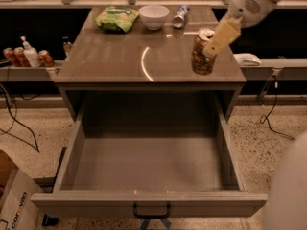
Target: Pick orange can from top drawer and place on counter
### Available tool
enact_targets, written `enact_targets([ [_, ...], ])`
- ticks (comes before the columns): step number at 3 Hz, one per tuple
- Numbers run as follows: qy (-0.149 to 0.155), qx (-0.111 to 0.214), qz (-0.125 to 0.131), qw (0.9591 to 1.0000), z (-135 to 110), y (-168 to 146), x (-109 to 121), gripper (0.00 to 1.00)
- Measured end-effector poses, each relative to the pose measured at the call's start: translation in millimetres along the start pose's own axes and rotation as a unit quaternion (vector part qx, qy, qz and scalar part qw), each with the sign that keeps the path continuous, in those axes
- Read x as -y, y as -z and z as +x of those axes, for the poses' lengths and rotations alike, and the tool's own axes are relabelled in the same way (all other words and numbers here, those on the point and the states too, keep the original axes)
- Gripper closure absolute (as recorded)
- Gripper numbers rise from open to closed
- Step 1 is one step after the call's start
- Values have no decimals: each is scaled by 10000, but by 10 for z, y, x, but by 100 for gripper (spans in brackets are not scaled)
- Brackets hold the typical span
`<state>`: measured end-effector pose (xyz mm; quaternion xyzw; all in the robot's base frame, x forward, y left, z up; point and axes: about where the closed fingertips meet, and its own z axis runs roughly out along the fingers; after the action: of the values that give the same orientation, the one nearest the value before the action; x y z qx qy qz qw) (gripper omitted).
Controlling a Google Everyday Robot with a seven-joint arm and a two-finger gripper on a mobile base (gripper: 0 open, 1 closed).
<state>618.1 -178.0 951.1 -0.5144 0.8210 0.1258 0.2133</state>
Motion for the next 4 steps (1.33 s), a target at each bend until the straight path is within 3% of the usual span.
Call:
enact_targets([
  [2, -722, 468, 648, 9942, -520, 155, 601, 100],
  [3, -1051, 505, 699, 9907, -576, 31, 761, 100],
  [4, -1416, 417, 596, 9873, -522, -240, 896, 100],
])
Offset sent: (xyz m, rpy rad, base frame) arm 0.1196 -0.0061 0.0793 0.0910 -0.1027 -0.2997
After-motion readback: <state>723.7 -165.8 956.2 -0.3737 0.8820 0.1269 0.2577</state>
